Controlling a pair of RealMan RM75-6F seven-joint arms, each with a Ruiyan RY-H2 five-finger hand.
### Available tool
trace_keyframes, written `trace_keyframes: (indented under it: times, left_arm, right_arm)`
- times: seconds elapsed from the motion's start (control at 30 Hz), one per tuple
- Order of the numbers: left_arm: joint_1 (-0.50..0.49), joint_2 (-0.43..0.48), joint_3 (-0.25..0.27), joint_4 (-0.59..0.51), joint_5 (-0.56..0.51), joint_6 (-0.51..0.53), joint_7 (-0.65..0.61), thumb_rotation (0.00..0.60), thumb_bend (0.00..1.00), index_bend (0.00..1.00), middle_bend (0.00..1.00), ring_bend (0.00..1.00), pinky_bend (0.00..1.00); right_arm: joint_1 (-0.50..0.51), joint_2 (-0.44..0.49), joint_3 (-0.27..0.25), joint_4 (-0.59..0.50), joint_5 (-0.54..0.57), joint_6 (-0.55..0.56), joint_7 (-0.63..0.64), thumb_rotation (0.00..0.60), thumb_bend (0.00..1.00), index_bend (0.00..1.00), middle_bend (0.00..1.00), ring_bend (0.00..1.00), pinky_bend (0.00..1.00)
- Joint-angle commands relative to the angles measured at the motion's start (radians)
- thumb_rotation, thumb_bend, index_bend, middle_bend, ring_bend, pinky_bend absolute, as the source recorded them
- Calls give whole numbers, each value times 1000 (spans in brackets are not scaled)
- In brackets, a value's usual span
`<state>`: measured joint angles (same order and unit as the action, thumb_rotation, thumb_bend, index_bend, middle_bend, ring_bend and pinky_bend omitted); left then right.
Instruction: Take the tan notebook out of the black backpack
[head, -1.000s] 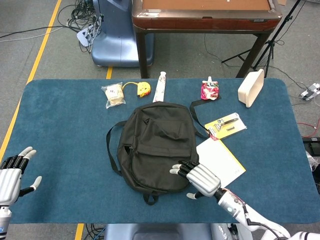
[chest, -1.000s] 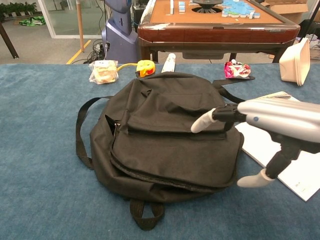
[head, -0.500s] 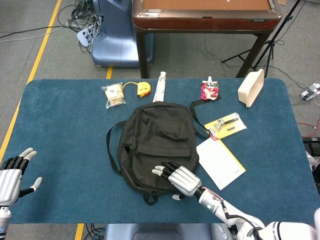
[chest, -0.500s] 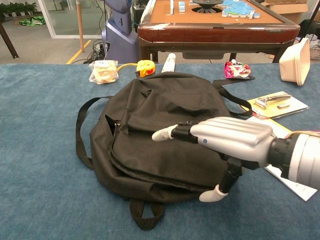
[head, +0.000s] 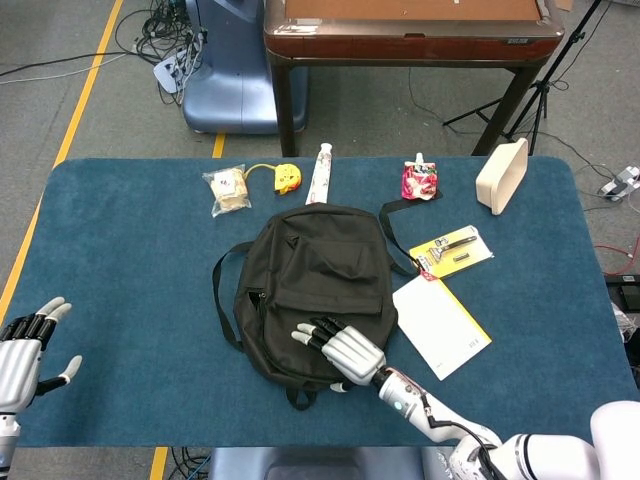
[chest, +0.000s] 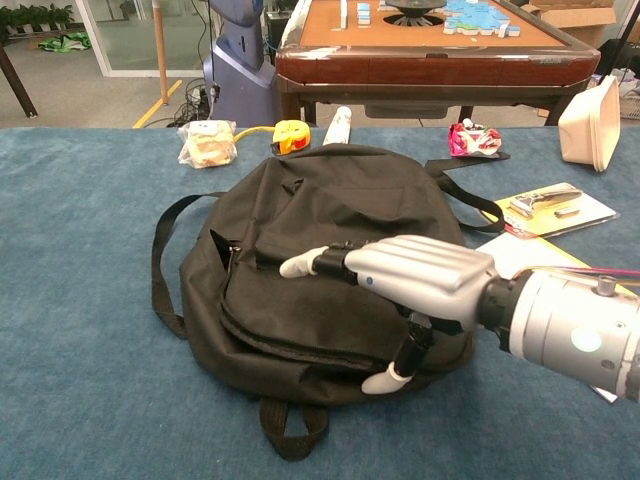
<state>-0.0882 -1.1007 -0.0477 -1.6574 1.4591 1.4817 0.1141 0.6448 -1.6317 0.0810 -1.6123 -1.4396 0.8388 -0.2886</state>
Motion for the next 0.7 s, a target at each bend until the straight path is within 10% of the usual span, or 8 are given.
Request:
trace_keyframes:
  times: [0.03,0.47,0.7]
  left_arm:
    - [2,1,0,3,-2,1,-1,600,248,174,135,182,162]
    - [3,-3,4,11,-4,-8,-11,600,248,174,135,182,162]
    - [4,-1,3,11,-3,-4,-13,600,248,174,135,182,162]
  right_arm:
    - [5,3,13,4,14,13,5,600,104,0,52,0,102]
    - [42,44,74,-4,112,26,-25,600,129,5,79,0,102]
    - [73,38,90,24,175,1,-28,600,271,175,142,0,102]
